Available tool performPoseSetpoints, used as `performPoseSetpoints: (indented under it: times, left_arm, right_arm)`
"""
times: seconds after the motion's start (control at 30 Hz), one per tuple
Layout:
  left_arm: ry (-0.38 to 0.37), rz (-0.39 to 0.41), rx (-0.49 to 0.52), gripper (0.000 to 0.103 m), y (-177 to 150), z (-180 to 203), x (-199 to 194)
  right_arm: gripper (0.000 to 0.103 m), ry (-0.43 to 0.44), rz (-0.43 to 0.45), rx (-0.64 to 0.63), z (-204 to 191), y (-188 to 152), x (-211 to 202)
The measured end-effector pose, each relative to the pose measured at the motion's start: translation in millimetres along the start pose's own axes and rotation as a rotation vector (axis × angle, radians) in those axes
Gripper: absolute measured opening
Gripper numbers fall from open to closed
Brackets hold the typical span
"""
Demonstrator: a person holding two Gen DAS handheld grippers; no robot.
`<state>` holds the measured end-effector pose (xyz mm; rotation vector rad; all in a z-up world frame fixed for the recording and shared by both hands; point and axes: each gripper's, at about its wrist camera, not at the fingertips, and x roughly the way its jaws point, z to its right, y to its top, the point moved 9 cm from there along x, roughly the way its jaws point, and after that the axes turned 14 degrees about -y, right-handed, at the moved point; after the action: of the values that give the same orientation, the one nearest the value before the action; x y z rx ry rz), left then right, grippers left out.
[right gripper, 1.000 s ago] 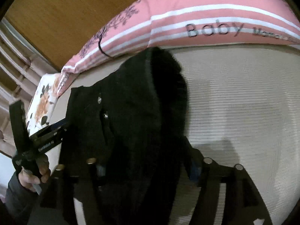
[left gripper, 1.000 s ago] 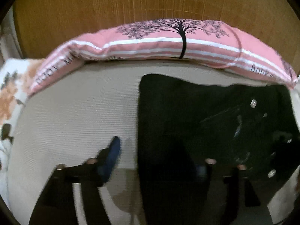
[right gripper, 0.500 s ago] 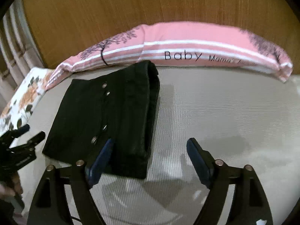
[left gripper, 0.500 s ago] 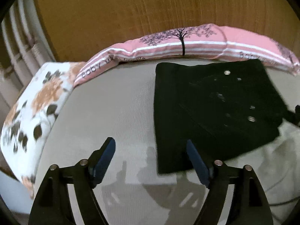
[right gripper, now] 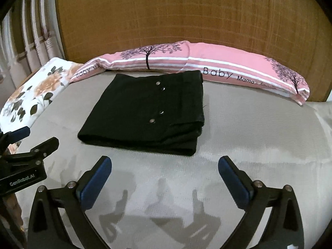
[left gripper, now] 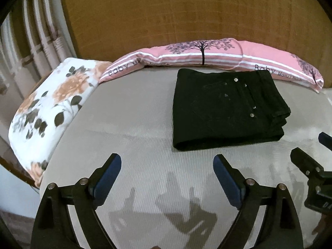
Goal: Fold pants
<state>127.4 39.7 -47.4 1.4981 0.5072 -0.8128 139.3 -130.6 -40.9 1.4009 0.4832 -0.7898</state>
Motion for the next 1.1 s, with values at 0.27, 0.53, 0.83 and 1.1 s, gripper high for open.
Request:
performPoseSetpoints:
  times: [0.27, 0.53, 0.83, 1.1]
  left_arm:
    - [0.011, -0.014, 0.003, 0.090, -11, 2, -9]
    - [0.013, -0.013, 0.027, 0.090, -14, 9, -12]
    - [0.009, -0.027, 0.036, 0.090, -19, 15, -11]
    - [0.007, -0.036, 0.035, 0.090, -24, 16, -7]
  right_arm:
    - [0.102, 0.009, -0.009, 0.009, -7, -10, -13]
    - [0.102, 0.014, -0.039, 0.031, -1, -20, -16]
    - [0.102, 0.010, -0.058, 0.046, 3, -25, -16]
    - [0.102, -0.001, -0.068, 0.052, 5, -29, -14]
